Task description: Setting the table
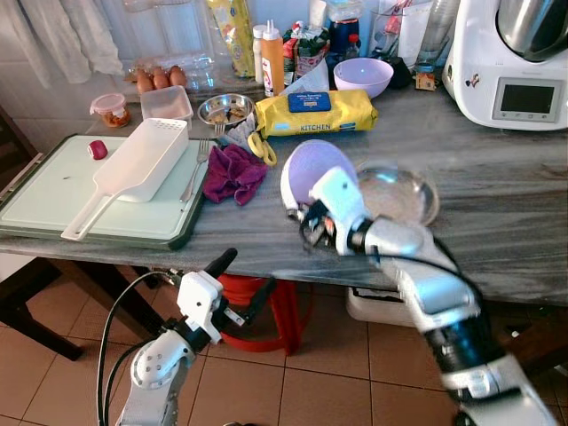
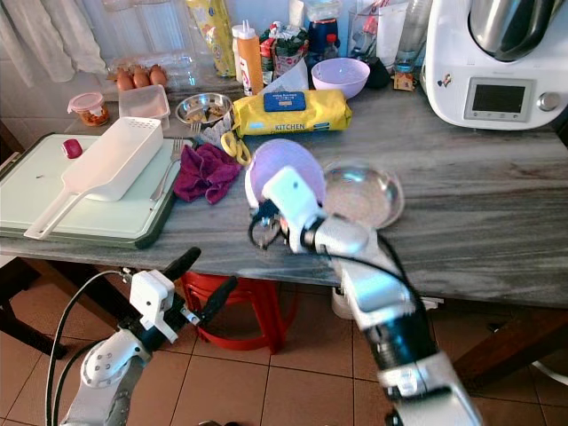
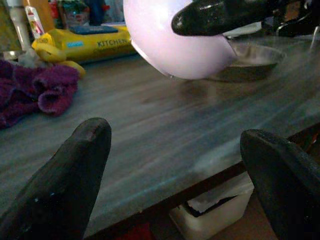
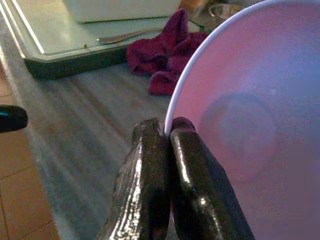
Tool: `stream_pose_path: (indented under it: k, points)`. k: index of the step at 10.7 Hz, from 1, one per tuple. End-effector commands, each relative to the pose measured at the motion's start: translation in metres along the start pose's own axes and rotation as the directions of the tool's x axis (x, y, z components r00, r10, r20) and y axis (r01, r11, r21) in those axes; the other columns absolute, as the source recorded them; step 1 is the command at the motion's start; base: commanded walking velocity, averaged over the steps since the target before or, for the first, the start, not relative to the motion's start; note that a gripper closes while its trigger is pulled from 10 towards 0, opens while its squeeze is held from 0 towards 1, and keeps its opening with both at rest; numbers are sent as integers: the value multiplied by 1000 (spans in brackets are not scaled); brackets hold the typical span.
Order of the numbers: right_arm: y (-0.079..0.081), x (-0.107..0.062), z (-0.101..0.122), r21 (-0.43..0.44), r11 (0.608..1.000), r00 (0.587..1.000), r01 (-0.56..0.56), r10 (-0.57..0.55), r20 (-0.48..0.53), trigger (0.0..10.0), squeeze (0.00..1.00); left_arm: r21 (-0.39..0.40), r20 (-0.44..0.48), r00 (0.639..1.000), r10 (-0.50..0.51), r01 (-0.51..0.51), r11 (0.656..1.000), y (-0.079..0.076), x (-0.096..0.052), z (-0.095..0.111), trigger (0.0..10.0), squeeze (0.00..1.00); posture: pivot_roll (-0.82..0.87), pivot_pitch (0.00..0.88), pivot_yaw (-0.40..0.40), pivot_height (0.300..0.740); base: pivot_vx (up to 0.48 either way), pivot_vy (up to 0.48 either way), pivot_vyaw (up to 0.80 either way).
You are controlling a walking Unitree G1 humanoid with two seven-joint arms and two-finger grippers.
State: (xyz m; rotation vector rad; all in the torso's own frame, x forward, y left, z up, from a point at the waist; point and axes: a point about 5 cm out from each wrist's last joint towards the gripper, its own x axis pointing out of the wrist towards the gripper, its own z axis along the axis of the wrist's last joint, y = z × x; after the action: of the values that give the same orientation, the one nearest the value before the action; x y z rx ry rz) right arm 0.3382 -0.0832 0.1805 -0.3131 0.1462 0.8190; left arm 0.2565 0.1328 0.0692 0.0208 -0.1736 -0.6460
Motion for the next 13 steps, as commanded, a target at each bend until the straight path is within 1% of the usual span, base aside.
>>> stream_pose_path:
  k: [1,3,4,5,7,9,10,13]
  points:
    - [-6,-1,6,0,1000,1000,10,-10,9,10000,0,2,-6,1000,-1,1,1000,2,-2,-2,10000,0,-143,114,80,740,0,0,0]
    - [-10,0,7,6,1000,1000,24,-24,-10,10000,0,5,-6,1000,-2,2,1000,2,-1,-2,10000,0,-143,111,80,740,0,0,0]
    - [-12,1,7,12,1000,999,13,-13,-32,10000,0,9,-12,1000,-8,8,1000,3,0,-2,10000,0,-140,108,81,740,0,0,0]
    - [-12,1,8,11,1000,999,-4,4,-33,10000,0,9,-13,1000,-8,8,1000,3,0,-2,10000,0,-140,108,81,740,0,0,0]
    - [-8,4,8,-4,997,993,-83,82,-88,10000,0,7,-25,1000,-18,19,1000,2,2,-3,10000,0,-137,101,79,740,0,0,0]
    - [-3,3,3,-11,991,983,-132,129,-130,10000,0,-2,-32,999,-21,21,1000,1,2,-5,10000,0,-135,100,77,740,0,0,0]
    - [-3,3,0,-11,991,981,-137,134,-142,10000,1000,-6,-34,999,-24,24,1000,0,2,-6,10000,0,-135,100,74,740,0,0,0]
    - [-6,1,2,-26,992,982,-124,119,-143,10000,1000,-11,-45,999,-30,29,1000,-1,2,-9,10000,0,-137,102,80,740,0,0,0]
